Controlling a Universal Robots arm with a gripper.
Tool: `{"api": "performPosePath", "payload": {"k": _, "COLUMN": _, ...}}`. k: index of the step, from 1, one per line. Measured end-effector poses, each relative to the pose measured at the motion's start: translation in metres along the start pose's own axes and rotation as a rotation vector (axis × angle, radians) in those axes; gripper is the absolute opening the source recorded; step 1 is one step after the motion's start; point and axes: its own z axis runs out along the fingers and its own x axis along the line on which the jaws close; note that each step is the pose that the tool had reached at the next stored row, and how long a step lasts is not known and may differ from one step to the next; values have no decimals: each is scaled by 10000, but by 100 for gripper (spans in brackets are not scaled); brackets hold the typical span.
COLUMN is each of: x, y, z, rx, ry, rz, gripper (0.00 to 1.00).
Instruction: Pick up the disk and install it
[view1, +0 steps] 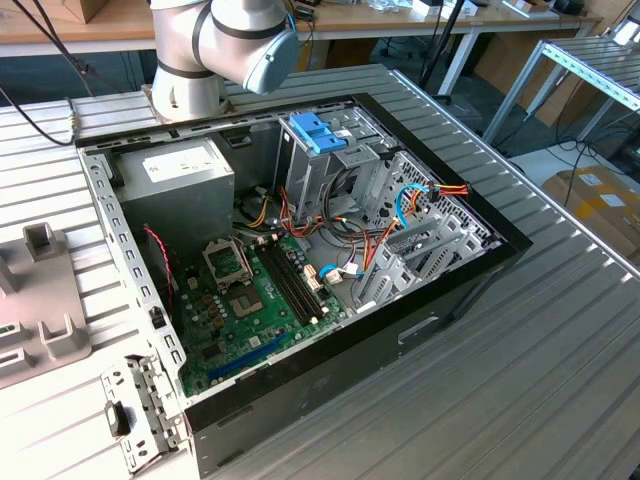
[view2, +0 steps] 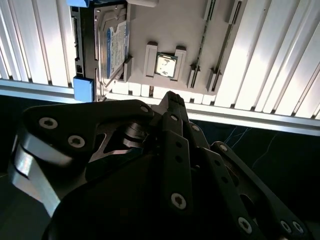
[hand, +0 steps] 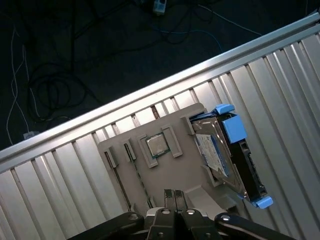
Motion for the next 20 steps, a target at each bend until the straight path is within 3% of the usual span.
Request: {"api": "performPosePath", "payload": {"k": 20, "x": 0, "y": 0, "z": 0, "rx": -30, "ry": 53, "rz": -1189, "gripper": 11}}
